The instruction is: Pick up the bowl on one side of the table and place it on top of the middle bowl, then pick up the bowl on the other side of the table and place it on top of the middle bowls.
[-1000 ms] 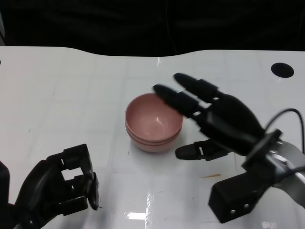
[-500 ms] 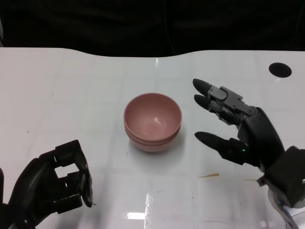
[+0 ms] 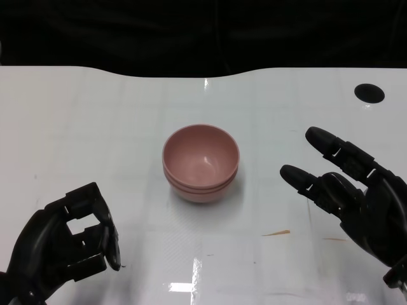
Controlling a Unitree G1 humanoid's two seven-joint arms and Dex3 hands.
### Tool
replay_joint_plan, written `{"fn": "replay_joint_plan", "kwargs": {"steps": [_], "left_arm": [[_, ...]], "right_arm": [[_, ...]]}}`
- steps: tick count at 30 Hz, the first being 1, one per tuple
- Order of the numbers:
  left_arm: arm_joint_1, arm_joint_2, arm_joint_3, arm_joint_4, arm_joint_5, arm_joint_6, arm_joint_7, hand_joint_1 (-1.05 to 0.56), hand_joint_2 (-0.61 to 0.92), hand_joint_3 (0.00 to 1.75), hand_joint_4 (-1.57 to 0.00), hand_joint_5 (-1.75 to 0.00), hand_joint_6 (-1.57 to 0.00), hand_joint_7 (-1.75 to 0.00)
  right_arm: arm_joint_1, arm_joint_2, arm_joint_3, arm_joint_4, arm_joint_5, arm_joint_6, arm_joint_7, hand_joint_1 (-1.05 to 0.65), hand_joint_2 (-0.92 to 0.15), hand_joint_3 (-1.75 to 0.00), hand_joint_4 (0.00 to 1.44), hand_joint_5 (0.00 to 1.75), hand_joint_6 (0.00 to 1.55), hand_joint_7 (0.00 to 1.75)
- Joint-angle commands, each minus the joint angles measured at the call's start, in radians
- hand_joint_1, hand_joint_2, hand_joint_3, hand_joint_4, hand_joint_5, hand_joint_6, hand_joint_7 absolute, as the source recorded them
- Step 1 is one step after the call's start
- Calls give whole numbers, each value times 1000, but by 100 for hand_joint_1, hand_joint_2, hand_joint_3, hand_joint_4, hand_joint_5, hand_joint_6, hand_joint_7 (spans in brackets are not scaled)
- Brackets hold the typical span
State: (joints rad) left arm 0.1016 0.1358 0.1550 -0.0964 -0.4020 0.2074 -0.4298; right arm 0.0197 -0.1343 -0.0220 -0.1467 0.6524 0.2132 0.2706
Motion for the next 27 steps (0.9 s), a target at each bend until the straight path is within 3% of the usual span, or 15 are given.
{"fn": "replay_joint_plan", "kwargs": {"steps": [1, 2, 3, 4, 5, 6, 7, 9, 12, 20, 27], "left_arm": [[17, -2, 16, -14, -15, 0, 15, 39, 91, 132, -95, -175, -74, -175], [21, -6, 16, -23, -18, 7, 22, 38, 91, 132, -95, -175, -74, -175], [24, -8, 16, -29, -20, 13, 26, 37, 91, 131, -95, -175, -75, -175], [25, -10, 17, -33, -20, 16, 30, 37, 91, 131, -95, -175, -75, -175], [29, -15, 17, -38, -23, 15, 32, 37, 91, 131, -95, -175, -75, -175], [32, -18, 17, -40, -26, 14, 33, 37, 91, 131, -95, -175, -75, -175], [35, -22, 17, -41, -31, 10, 31, 37, 91, 131, -96, -175, -75, -175], [41, -27, 18, -46, -38, 7, 31, 35, 90, 134, -98, -175, -77, -175], [47, -30, 17, -49, -32, -6, 34, 35, 88, 137, -100, -175, -78, -175], [53, -25, 23, -52, -51, 4, 26, 33, 87, 141, -102, -175, -81, -175], [72, -24, 19, -71, -58, 7, 27, 33, 86, 142, -102, -175, -82, -175]], "right_arm": [[47, 43, -33, 43, -10, -34, 21, -22, -92, -6, 78, 72, 90, 8], [54, 58, -36, 71, -27, -72, 46, -18, -91, -13, 80, 93, 100, 11], [58, 70, -38, 93, -40, -102, 67, -11, -87, -32, 80, 122, 110, 22], [61, 79, -41, 108, -50, -123, 83, -8, -80, -48, 80, 133, 108, 35], [67, 94, -45, 126, -52, -144, 101, -7, -75, -61, 80, 139, 104, 48], [70, 105, -49, 138, -53, -157, 114, -5, -75, -67, 83, 149, 97, 75], [76, 118, -51, 153, -60, -181, 127, -4, -76, -68, 84, 152, 93, 87], [88, 137, -53, 172, -79, -219, 141, -3, -79, -79, 83, 169, 77, 132], [95, 154, -57, 195, -107, -261, 158, -2, -77, -91, 87, 174, 68, 156], [99, 171, -66, 252, -124, -330, 240, -1, -62, -120, 90, 175, 63, 171], [118, 176, -86, 241, -107, -299, 245, -5, -58, -121, 91, 175, 63, 174]]}}
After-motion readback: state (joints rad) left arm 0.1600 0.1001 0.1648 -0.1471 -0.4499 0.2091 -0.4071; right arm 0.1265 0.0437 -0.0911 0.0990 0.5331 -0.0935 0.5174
